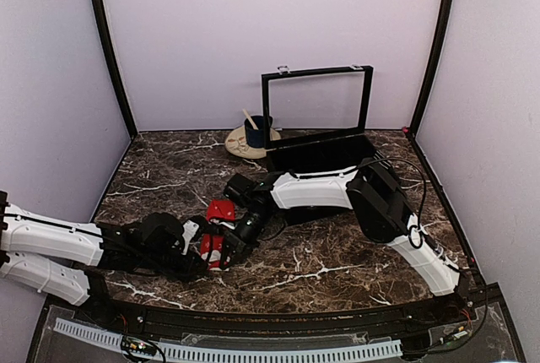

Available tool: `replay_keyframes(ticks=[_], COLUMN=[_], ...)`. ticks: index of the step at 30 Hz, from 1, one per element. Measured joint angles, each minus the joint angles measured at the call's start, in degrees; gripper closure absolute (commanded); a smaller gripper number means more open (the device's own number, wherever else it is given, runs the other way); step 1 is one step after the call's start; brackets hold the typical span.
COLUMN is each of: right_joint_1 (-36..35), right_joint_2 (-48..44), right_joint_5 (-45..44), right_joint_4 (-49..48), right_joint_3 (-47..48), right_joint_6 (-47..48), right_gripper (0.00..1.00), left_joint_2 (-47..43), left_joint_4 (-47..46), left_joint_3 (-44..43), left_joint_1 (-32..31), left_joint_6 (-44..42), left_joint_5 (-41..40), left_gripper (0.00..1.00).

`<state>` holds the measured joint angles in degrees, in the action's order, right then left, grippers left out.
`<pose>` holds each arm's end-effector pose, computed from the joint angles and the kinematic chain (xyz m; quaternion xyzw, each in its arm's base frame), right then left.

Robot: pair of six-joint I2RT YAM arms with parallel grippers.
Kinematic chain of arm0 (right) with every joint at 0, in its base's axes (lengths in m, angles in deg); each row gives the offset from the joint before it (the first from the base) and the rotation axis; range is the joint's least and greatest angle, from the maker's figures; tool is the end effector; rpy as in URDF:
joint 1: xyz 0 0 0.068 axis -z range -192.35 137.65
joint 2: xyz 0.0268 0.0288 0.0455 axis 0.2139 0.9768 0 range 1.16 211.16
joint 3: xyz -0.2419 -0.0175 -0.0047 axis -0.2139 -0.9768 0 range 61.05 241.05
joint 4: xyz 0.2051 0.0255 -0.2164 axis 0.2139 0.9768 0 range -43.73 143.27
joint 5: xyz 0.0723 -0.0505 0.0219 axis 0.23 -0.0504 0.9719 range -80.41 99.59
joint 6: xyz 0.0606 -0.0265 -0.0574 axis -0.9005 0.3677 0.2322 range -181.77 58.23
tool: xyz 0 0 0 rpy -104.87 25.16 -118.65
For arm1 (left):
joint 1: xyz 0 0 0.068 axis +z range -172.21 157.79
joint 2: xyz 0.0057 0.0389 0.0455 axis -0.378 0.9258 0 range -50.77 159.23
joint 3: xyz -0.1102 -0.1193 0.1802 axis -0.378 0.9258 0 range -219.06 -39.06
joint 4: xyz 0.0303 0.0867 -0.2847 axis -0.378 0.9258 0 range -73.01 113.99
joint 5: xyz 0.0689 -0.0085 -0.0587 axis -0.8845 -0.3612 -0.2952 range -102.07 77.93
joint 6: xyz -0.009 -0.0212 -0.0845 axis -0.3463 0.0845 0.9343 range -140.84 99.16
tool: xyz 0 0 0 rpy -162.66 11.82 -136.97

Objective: Roll the socks
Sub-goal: Roll the sock at the center of the board.

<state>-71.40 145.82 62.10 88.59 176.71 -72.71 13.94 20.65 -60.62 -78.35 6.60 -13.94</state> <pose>0.2182 0.4835 0.0475 0.4263 -0.7788 -0.4411 0.1311 0.1543 -0.2255 0.0623 0.2246 0.9021 -0.2340 0.2846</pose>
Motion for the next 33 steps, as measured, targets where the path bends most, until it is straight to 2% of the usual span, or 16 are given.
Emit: replay_keyframes(ticks=[2,9,12,20,28,33], right_joint_1=[0.17,0.5,0.59,1.7,3.48,3.96], right_joint_2=[0.0,0.0,0.0,-2.23,-8.24,-11.06], right_joint_5=[0.02,0.04,-0.02,-1.81,-3.82,-6.12], right_joint_4=[0.15,0.94,1.14,0.59,-5.16,-9.55], right_joint_3=[0.0,0.0,0.0,-2.1,-9.84,-14.27], right_joint_6=[0.15,0.9,1.33,1.7,-0.2,-0.9], right_gripper=[1.0,1.0,0.89,0.71,0.69,0.69], left_joint_2=[0.28,2.51,3.48,4.17,4.52,9.44], left_joint_4=[-0.52,-1.7,-1.86,0.2,4.02,5.38], left_joint_3=[0.0,-0.04,-0.26,-2.89,-5.73,-8.04], left_joint_1=[0.0,0.0,0.0,2.51,9.11,11.98], left_joint_6=[-0.09,0.0,0.42,4.09,6.25,6.78], left_joint_5=[0.13,0.76,0.96,4.02,12.2,19.28], left_gripper=[1.0,1.0,1.0,1.0,1.0,1.0])
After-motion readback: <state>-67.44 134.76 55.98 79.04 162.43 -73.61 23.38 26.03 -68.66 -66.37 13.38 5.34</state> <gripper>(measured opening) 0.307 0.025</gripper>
